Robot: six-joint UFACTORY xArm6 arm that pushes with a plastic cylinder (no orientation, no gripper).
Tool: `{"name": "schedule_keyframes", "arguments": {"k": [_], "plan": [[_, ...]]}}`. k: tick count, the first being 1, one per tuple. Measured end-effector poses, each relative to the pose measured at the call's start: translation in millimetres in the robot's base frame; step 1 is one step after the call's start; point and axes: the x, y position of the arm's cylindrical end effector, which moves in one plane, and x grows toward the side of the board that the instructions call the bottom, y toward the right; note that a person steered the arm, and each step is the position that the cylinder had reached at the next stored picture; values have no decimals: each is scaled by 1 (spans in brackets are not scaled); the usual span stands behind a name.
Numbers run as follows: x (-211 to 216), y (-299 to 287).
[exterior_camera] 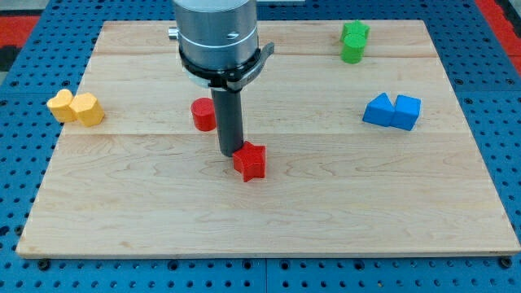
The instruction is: Move the red star to bottom center
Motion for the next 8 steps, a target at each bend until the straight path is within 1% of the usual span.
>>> {"name": "schedule_keyframes", "arguments": {"k": [1,2,3,4,5,7,8], "plan": [[-9,27],[13,76],[36,71],[13,60],[0,33],[0,-44],[27,-34]]}}
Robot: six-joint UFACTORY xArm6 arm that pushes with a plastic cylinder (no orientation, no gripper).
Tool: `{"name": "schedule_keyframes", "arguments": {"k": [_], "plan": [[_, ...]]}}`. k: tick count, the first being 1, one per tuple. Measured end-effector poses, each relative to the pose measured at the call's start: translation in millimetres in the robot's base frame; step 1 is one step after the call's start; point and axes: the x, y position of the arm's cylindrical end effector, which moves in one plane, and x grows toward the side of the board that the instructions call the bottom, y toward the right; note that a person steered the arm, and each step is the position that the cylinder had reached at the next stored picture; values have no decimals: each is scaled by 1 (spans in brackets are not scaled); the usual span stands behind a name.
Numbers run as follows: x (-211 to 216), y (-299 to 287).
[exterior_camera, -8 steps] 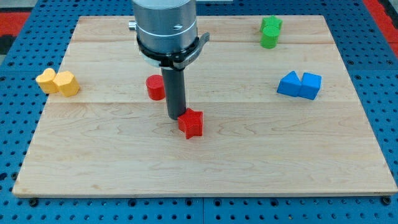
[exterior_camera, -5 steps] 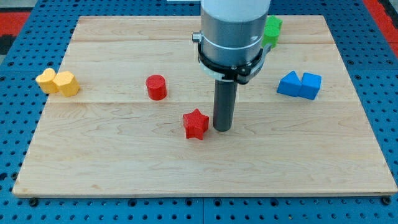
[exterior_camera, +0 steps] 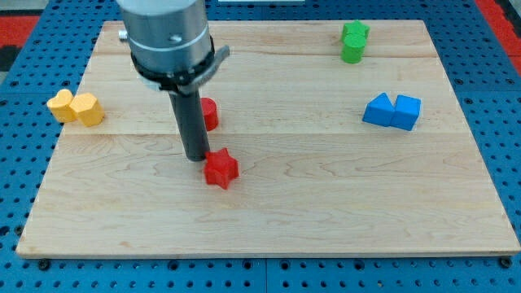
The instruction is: Move the red star to bottom center
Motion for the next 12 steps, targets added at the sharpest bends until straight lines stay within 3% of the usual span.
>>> {"name": "schedule_keyframes", "arguments": {"k": [1,2,4,6,7,11,12], "plan": [[13,42],[-36,40],[-15,127],[-3,79],[21,78],[42,46],[-35,75]]}}
